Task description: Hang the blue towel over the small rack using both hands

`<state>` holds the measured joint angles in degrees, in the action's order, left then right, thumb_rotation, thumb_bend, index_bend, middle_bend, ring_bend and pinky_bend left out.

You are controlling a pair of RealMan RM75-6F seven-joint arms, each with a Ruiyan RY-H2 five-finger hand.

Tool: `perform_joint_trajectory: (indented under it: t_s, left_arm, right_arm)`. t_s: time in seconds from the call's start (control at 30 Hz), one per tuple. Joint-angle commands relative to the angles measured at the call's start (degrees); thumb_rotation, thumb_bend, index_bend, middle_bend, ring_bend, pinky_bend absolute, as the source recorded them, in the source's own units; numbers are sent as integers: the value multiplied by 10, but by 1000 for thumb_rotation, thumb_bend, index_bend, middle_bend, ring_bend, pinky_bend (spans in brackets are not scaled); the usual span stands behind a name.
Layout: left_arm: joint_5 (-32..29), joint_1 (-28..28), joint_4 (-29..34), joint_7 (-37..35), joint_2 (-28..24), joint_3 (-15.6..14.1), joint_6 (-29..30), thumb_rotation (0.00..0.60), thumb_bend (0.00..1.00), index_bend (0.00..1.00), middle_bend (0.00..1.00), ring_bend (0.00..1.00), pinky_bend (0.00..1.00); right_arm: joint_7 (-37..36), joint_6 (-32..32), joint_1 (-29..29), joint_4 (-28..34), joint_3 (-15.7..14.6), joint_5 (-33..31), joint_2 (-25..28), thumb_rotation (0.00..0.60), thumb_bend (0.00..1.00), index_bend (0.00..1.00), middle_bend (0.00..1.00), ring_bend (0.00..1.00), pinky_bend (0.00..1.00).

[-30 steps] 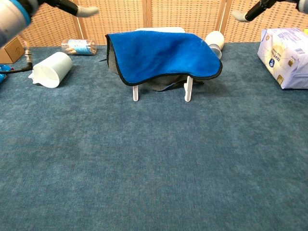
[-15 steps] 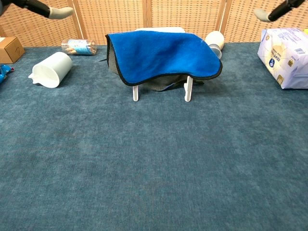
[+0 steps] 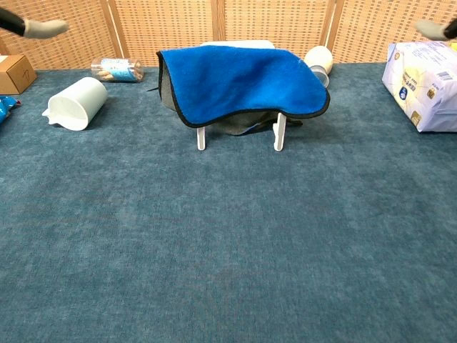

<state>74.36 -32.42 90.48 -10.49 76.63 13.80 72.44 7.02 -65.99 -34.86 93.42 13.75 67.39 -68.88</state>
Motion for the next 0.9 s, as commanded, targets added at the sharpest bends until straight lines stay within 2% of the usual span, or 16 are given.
perform_joint_trajectory:
  t_s: [0.03, 0.43, 0.9]
  left_arm:
    - [8, 21, 29, 15, -20, -15, 14, 600, 413, 366, 203, 96, 1]
    - [38, 79, 92, 64, -47, -51, 72, 600, 413, 414, 248, 127, 26]
    - [60, 131, 147, 103, -64, -83, 106, 600, 413, 427, 281, 159, 44]
  right_arm:
    - [9, -26, 23, 17, -9, 4, 9, 600, 473, 270, 187, 72, 116]
    - [24, -84, 86, 72, -39, 23, 35, 600, 471, 284, 195, 82, 125]
    - [54, -126, 137, 119, -60, 42, 52, 600, 460, 285, 194, 82, 128]
